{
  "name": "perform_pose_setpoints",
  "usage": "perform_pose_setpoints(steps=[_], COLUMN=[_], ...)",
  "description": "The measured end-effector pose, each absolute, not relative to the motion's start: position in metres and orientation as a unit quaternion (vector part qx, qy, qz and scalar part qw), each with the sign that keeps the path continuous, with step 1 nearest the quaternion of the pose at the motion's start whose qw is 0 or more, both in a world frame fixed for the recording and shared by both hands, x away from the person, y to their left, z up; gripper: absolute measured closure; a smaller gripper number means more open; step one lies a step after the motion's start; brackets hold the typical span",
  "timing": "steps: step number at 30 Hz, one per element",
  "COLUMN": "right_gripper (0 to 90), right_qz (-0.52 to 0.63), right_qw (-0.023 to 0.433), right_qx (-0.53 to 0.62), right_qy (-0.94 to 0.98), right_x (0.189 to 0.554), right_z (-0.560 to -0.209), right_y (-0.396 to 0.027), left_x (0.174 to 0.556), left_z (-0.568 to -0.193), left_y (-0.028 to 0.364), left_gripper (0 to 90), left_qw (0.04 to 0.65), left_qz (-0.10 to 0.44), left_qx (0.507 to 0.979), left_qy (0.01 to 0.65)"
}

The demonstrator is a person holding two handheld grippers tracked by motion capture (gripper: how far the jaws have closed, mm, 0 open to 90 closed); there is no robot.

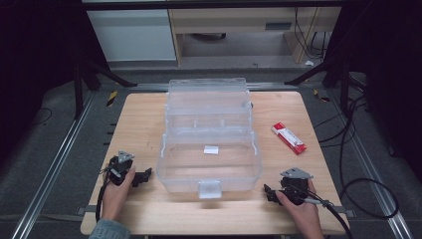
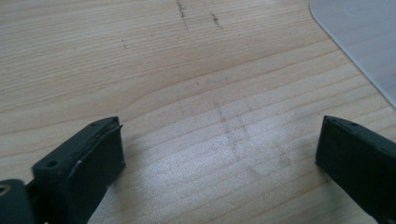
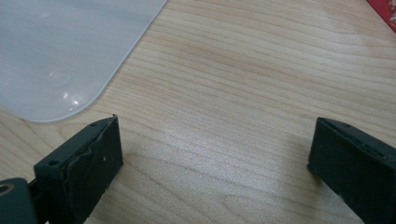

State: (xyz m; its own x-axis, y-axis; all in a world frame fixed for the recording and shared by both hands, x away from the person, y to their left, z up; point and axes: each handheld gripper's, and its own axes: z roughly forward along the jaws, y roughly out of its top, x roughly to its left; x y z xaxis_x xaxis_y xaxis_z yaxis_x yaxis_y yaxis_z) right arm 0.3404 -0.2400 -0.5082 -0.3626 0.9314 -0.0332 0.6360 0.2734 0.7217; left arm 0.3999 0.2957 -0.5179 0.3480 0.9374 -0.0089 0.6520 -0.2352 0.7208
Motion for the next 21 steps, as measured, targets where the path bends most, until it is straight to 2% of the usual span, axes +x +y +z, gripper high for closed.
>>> perform_pose_setpoints(steps=[3,12,21], right_gripper=[8.2,8.1,17.9], right_qz=[0.319,0.333,0.348], right_qw=[0.234,0.222,0.215], right_qx=[0.504,0.456,0.404], right_qy=[0.768,0.795,0.818], right_x=[0.335,0.309,0.307], right_z=[-0.506,-0.499,-0.497], right_y=[-0.240,-0.224,-0.200], left_x=[0.395,0.384,0.375], left_z=[-0.509,-0.490,-0.456], left_y=[0.297,0.299,0.293], left_gripper=[2.7,4.3,9.9], left_qw=[0.345,0.379,0.434], left_qz=[0.222,0.208,0.199], left_qx=[0.742,0.732,0.729], left_qy=[0.530,0.526,0.490])
